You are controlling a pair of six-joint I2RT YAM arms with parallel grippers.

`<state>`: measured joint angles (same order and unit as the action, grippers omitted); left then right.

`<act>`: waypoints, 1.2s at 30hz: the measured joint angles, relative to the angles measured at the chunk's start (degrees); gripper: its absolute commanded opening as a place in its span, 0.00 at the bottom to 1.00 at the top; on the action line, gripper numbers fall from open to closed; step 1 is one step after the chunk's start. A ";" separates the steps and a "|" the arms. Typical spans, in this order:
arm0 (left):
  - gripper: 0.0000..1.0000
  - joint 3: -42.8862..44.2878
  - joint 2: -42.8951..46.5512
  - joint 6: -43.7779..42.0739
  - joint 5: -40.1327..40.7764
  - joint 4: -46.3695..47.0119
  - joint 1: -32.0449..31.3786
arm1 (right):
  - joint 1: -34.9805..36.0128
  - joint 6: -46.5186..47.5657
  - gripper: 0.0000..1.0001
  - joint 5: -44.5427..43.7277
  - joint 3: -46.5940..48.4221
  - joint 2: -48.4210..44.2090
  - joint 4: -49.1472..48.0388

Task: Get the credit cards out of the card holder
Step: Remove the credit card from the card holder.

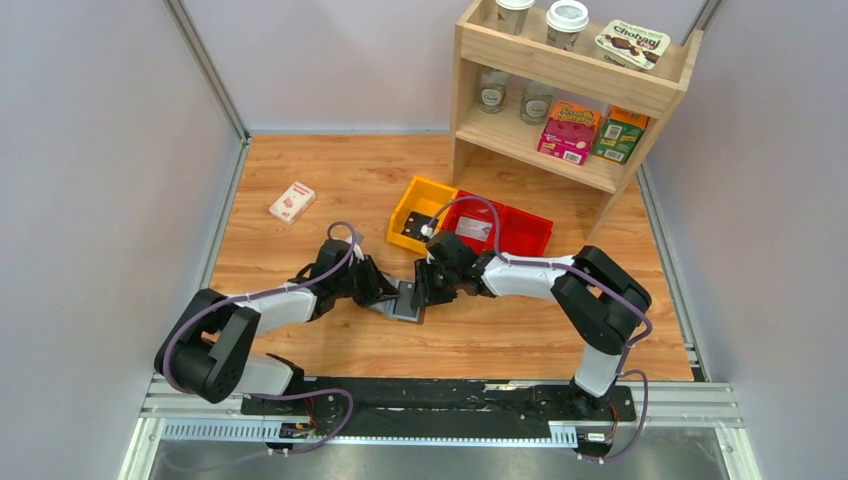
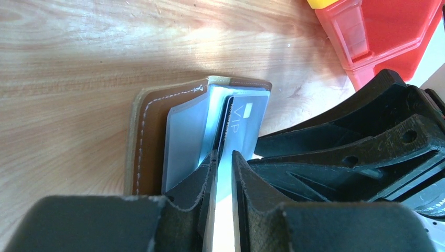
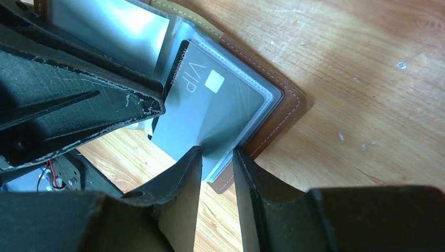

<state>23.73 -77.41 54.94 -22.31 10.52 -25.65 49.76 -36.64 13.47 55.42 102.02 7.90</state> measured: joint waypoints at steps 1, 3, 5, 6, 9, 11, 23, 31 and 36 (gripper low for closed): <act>0.22 0.00 -0.33 -0.02 -0.13 0.33 0.07 | -0.09 0.00 0.35 0.15 -0.02 0.00 0.00; 0.22 0.00 -1.20 -0.09 -0.33 1.27 0.20 | -0.33 0.00 0.34 0.59 -0.22 0.00 -0.22; 0.21 0.00 -1.81 -0.17 -0.37 1.77 0.26 | -0.61 0.00 0.34 1.03 -0.33 0.00 -0.39; 0.22 0.00 -1.95 -0.22 -0.33 1.84 0.26 | -0.76 0.00 0.34 1.25 -0.39 0.02 -0.46; 0.30 0.13 -1.95 -0.94 -0.02 0.79 0.24 | -1.20 -0.07 0.34 1.99 -0.83 0.00 -1.05; 0.37 0.42 -1.44 -1.44 0.37 -0.59 0.11 | -1.49 -0.20 0.36 2.34 -1.05 -0.04 -1.40; 0.43 0.90 2.14 -3.43 4.24 -8.20 -0.46 | -1.92 -0.22 0.35 -0.28 -0.07 -0.94 0.98; 0.43 0.02 1.14 -2.05 1.81 -4.92 -0.02 | -2.08 -0.22 0.16 -2.95 0.81 -1.05 2.62; 0.43 -0.79 1.01 -1.16 1.16 -3.32 -0.02 | -2.08 -0.35 0.00 -2.21 0.79 -1.18 1.38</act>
<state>22.94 -76.40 53.78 -21.15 7.20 -25.67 47.68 -36.99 11.27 56.21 100.84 9.28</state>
